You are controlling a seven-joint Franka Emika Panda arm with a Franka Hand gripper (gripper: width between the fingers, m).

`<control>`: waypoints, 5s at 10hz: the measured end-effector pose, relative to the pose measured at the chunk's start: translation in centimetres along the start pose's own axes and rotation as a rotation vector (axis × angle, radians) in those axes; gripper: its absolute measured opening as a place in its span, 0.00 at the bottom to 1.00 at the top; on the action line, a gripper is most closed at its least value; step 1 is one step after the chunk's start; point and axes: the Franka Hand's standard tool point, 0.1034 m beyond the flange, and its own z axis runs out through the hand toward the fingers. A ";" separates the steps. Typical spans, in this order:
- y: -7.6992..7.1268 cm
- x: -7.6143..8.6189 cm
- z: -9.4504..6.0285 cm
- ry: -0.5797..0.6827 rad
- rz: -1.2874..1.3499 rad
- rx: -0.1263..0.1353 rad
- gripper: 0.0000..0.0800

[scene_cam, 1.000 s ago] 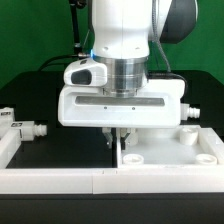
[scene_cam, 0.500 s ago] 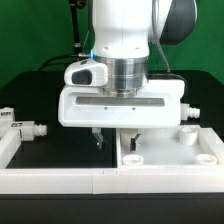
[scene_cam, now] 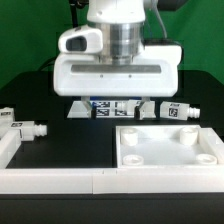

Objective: Assemble one leg

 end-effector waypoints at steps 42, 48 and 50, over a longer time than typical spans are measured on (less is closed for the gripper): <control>-11.6 -14.5 3.5 -0.195 1.085 0.022 0.81; -13.2 -15.1 4.2 -0.194 1.153 0.029 0.81; -13.3 -16.3 5.1 -0.177 1.250 0.031 0.81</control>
Offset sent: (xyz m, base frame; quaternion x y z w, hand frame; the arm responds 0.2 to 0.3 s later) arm 0.0000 0.0000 0.0000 0.0000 0.0000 0.0000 1.0000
